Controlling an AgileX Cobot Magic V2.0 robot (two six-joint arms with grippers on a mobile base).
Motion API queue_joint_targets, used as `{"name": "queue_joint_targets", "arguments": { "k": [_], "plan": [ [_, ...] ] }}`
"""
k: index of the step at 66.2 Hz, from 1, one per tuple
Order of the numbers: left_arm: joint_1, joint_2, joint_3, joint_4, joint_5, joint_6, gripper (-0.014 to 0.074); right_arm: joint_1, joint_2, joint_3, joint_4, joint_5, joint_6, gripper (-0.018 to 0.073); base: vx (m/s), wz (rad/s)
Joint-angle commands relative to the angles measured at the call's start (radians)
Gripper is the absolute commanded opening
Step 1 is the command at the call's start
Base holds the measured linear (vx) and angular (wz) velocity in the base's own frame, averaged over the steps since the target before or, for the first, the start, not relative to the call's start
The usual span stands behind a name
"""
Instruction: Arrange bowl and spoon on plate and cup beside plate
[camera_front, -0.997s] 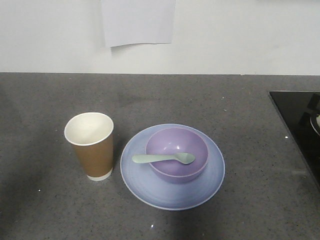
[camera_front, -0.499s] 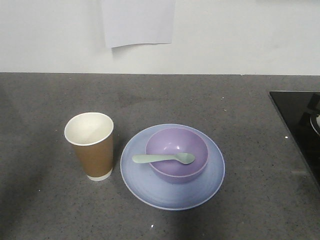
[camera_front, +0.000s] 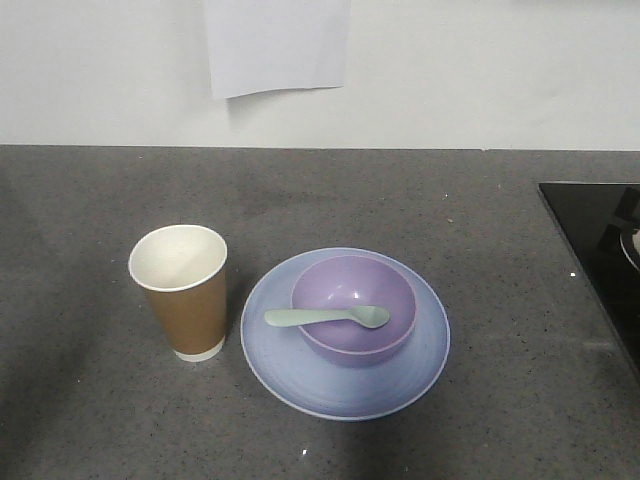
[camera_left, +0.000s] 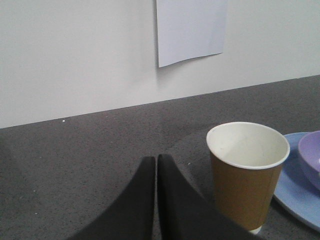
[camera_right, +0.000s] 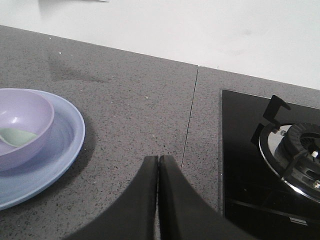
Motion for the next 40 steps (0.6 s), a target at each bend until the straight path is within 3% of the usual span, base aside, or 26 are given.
{"name": "queue_joint_targets", "arguments": {
  "k": [1, 11, 32, 40],
  "plan": [
    [0.0, 0.004, -0.027, 0.029, -0.065, 0.022, -0.0007, -0.005, 0.005, -0.024, -0.022, -0.071, 0.0, -0.0005, 0.0, 0.0],
    [0.014, -0.029, 0.022, 0.051, -0.069, 0.022, -0.0007, -0.005, 0.005, -0.024, -0.022, -0.071, 0.0, -0.0005, 0.0, 0.0],
    [0.179, -0.235, 0.361, -0.005, -0.363, 0.017, -0.0007, -0.005, 0.005, -0.024, -0.022, -0.069, 0.0, -0.0005, 0.0, 0.0],
    [0.214, -0.346, 0.456, -0.022, -0.386, 0.017, -0.0007, -0.005, 0.005, -0.024, -0.022, -0.069, 0.0, -0.0005, 0.0, 0.0]
  ]
}}
